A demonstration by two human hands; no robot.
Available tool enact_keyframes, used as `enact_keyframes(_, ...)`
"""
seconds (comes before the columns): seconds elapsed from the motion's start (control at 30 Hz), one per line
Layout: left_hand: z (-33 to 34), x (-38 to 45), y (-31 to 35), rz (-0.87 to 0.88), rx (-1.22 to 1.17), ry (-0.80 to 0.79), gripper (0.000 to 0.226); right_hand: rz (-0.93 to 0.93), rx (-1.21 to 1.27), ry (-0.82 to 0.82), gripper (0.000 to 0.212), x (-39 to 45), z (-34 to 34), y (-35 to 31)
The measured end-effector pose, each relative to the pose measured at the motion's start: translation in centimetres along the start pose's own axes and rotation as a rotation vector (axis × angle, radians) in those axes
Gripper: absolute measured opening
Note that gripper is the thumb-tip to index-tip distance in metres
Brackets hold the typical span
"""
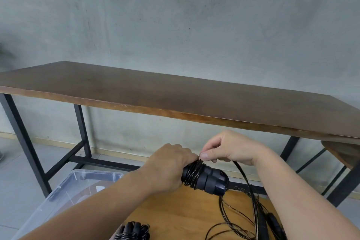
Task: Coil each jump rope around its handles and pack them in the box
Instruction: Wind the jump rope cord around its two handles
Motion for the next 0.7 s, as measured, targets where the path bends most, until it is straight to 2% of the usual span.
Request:
enact_keyframes(0.27,-0.1,-0.4,-0.5,-0.071,-0.324,-0.098,0.020,0.008,0.568,0.027,0.020,1.3,1.5,4.0)
enact_keyframes(0.4,-0.5,-0.2,-0.7,-0.183,-0.482,-0.094,0.026,0.001,1.097,0.040,0.006,1.6,3.7,5.1)
enact_keyframes(0.43,-0.4,-0.2,-0.9,-0.225,-0.512,-0.088,0.029,-0.009,1.168,0.052,0.014,1.6,4.3,5.4)
enact_keyframes(0.53,0.3,-0.3,-1.2,-0.331,-0.539,-0.099,0.042,-0.052,1.075,0.170,0.024,1.6,5.7,6.0)
enact_keyframes(0.63,0.4,-0.3,-1.4,-0.375,-0.486,-0.119,0.070,-0.028,0.979,0.231,0.023,1.4,6.8,6.1)
enact_keyframes(0.7,0.1,0.0,-2.2,-0.425,-0.443,-0.091,0.074,0.018,0.920,0.244,0.028,1.0,7.7,6.3)
Point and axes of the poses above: each hand's wrist, its own x-axis towards the middle knuckle, its own z-axis out of the palm, y = z × x, the point moved 4 cm from there along x, towards the middle knuckle, and after that the axes turned 14 degrees about x, right-handed, at the moved point
